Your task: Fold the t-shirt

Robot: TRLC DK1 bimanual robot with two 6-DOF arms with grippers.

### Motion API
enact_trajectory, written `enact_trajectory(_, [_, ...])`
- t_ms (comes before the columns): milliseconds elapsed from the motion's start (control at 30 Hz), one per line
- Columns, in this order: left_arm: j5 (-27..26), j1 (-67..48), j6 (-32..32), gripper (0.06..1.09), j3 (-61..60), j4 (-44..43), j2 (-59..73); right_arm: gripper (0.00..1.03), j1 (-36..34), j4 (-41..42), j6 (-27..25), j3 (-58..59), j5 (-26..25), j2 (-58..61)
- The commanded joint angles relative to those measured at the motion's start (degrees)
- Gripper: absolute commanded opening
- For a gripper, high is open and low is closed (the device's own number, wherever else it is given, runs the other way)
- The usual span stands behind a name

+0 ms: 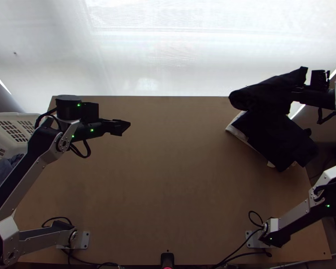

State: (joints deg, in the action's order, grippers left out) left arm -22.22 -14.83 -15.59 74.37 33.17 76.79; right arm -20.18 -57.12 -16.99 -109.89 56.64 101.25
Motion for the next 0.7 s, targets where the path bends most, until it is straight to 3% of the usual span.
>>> enact_trajectory(0, [-0.6, 0.3, 0.1, 1.04, 1.0, -0.7, 1.6, 0.03, -2.9, -7.5, -6.9, -3.1, 1.8, 2.3])
enact_trajectory(267, [-0.7, 0.7, 0.1, 1.04, 3.0, -0.9, 3.1, 0.03, -6.6, -11.2, -9.5, -1.2, 1.8, 3.3])
enact_trajectory(467, [-1.2, 1.3, 0.1, 1.04, 4.2, -0.9, 3.5, 0.03, -10.8, -16.2, -16.1, 7.6, 1.7, 1.5])
enact_trajectory(667, [-2.0, 1.6, 0.1, 1.04, 4.7, -0.9, 4.1, 0.05, -16.5, -16.2, -21.4, 18.4, 1.5, -1.2])
